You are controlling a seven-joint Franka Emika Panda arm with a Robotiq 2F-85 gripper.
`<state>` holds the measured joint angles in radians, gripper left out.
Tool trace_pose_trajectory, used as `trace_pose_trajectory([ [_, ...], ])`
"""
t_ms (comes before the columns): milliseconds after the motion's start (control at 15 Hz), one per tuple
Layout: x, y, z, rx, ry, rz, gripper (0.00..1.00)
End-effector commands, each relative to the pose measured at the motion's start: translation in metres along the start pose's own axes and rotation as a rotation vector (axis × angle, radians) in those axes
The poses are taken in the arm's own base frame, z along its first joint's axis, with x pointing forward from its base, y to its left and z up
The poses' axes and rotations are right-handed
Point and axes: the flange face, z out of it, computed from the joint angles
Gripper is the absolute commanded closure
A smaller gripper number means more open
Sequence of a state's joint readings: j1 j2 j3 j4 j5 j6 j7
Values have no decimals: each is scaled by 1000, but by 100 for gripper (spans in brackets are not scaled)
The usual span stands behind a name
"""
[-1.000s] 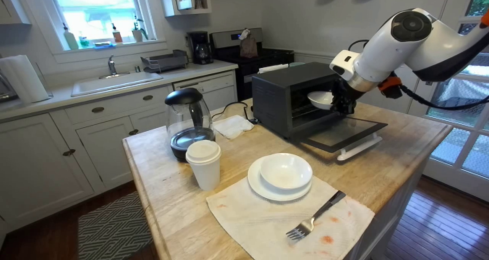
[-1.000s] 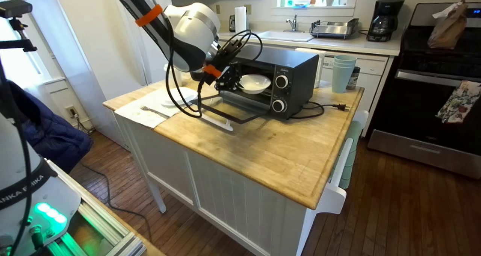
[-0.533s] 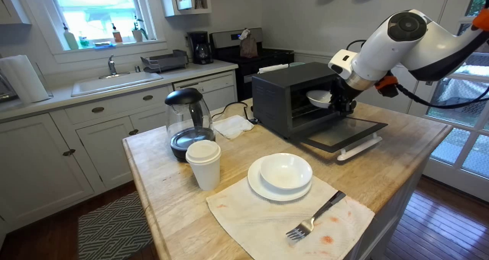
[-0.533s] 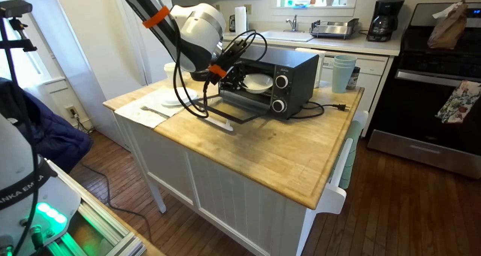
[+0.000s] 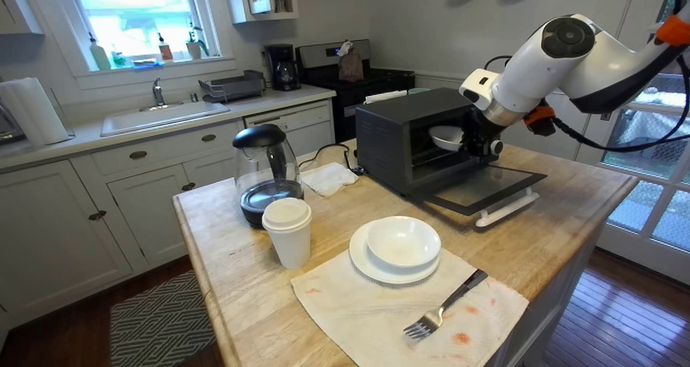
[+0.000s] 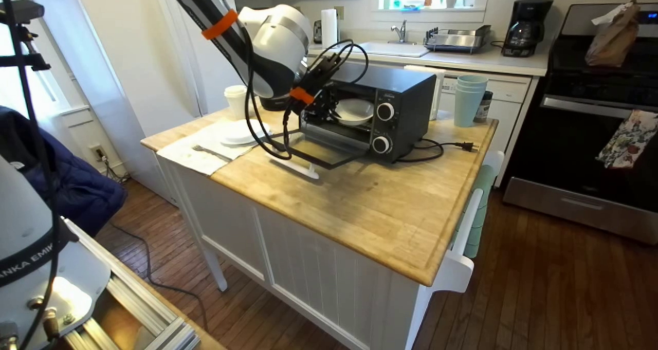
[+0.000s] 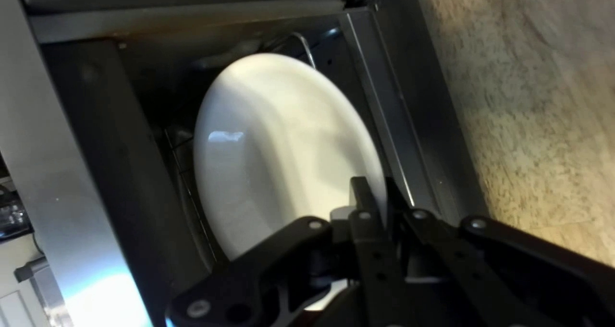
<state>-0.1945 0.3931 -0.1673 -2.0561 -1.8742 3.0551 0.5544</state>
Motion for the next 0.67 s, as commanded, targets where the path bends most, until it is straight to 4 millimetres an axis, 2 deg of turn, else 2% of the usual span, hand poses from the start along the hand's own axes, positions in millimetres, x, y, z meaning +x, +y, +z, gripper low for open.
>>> trace_pose_trajectory([
  [0, -1, 9, 5, -8, 25, -22, 98],
  [600, 1, 14, 14, -19, 17, -23, 98],
])
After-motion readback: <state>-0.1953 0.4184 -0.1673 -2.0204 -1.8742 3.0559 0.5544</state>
